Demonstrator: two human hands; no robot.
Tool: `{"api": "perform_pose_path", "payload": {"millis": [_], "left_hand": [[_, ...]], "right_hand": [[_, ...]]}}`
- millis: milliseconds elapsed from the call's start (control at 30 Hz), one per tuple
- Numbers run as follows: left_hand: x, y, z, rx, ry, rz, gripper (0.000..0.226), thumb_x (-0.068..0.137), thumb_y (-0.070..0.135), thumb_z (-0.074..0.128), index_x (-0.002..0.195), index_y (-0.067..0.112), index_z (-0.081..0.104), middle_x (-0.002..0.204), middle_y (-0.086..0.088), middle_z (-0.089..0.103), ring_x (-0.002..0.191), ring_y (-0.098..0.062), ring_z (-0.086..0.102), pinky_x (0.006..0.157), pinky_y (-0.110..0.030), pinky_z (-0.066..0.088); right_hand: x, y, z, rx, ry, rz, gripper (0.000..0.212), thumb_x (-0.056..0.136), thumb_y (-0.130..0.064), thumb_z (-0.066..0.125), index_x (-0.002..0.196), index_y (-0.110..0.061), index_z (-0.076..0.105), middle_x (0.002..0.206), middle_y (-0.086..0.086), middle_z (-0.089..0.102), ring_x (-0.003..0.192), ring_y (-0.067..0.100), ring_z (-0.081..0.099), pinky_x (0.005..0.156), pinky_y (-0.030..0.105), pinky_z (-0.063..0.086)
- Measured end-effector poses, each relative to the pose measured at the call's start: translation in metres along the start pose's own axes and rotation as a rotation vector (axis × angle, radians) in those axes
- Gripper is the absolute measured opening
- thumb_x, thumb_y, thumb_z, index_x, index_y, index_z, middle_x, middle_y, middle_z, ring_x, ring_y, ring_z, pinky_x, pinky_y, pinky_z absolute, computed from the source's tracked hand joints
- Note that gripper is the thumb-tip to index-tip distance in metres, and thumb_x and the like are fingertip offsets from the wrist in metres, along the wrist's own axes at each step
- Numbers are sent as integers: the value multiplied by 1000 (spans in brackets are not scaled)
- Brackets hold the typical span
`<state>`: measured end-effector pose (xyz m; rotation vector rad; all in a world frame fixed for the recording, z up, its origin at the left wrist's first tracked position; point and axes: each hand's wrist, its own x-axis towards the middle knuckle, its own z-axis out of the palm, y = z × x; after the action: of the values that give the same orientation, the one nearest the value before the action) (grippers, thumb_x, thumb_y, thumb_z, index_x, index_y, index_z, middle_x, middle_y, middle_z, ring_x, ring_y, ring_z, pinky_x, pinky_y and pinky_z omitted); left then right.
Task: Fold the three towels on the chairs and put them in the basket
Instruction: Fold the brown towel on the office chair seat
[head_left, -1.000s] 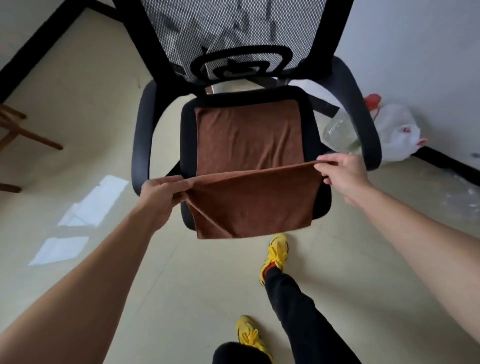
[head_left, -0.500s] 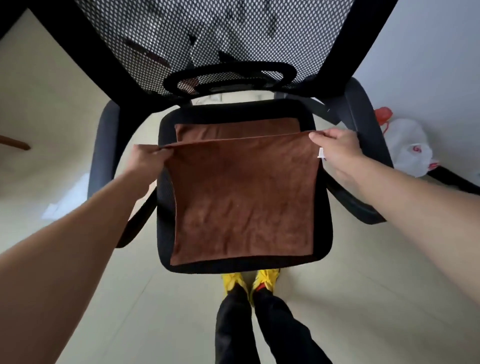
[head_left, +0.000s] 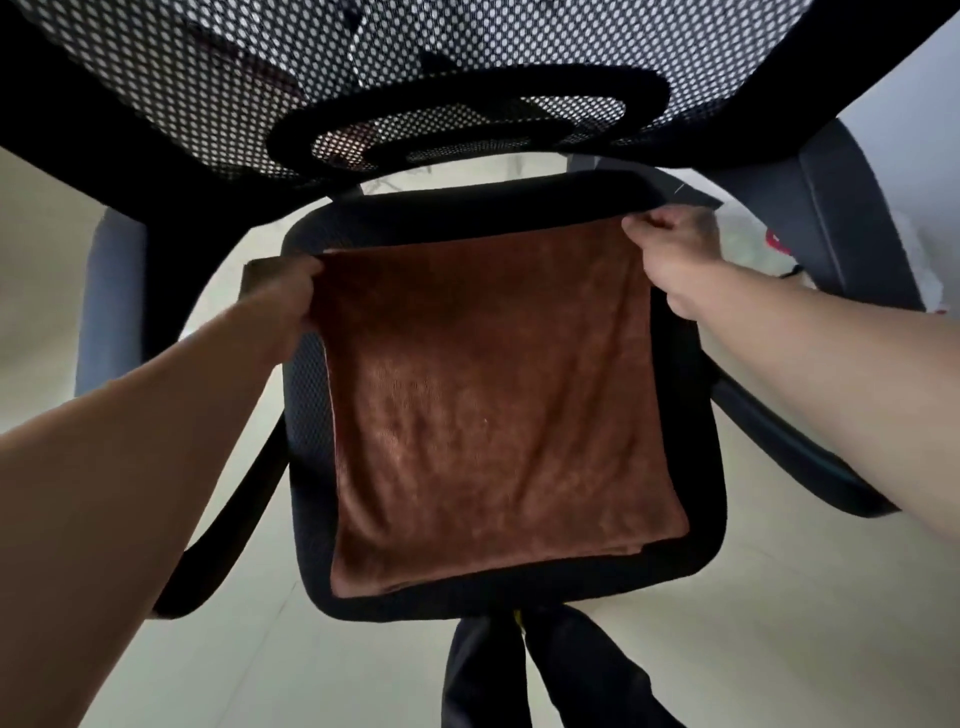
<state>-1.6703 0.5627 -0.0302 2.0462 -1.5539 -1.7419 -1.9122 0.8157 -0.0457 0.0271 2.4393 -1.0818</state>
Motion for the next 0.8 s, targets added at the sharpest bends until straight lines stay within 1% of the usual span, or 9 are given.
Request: {"api": "perform_pose_path", "payload": {"millis": [100,200,267,367,467,500,567,667,800], "left_hand": [[17,-3,-2,84,41,6,22,75,23,69,92,9,70,81,-9,66,58,-17,59,45,-22,46],[23,-5,3,61,35,3,11,81,24,64,78,14,59,75,-6,60,56,-14,55,45,-23,44],[27,-7,6,70,13,-19,14,85,24,62,94,14,59,78,-2,60,59,-12,56,41,-19,44],[18,-3,9,108,4,-50,28,87,28,60,111,14,58,92,-2,63,70,-11,60,47,-23,43],[-17,-6,11,490,313,198,34,78,29,67,106,9,63,101,-9,66,91,-25,64,65,-28,46],[-33,-13,14,585,350,317,32,81,31,64,106,12,63,98,-8,65,90,-25,61,71,-30,45],[-65,-38,24,674,237,483,28,84,34,53,107,20,62,89,-4,65,80,-24,59,68,-31,47],[-101,-89,32,831,14,461,37,84,35,54,120,26,57,99,-6,67,85,-30,63,67,-32,50],[-121,-140,3,751,104,292,28,83,22,58,112,20,56,100,-8,65,93,-33,61,68,-34,44]], "right_hand": [[10,4,5,-100,53,-29,17,82,-38,71,87,-21,73,85,-2,68,80,13,63,70,25,50],[16,4,6,-289,77,-92,24,81,-41,71,90,-19,73,93,1,70,87,15,62,71,23,41],[18,0,6,-424,69,-110,30,80,-45,70,95,-20,71,103,3,71,99,22,64,76,25,42],[16,-7,-4,-557,53,-97,40,79,-50,67,106,-21,66,114,4,68,109,28,62,85,34,46],[-16,-9,-15,-575,111,-185,32,82,-40,65,111,-26,60,113,3,64,108,29,60,84,38,47],[-32,-5,-13,-553,107,-266,27,83,-35,64,108,-26,62,109,2,64,104,27,60,82,37,48],[-70,10,-6,-468,-33,-387,17,83,-28,66,100,-24,66,94,-3,67,91,23,63,75,33,48],[-113,53,-3,-338,-313,-233,17,82,-26,72,98,-21,70,79,-8,64,77,15,64,75,31,51],[-126,105,-35,-255,-105,33,10,81,-24,73,89,-26,67,86,-2,68,84,22,69,82,36,53]]}}
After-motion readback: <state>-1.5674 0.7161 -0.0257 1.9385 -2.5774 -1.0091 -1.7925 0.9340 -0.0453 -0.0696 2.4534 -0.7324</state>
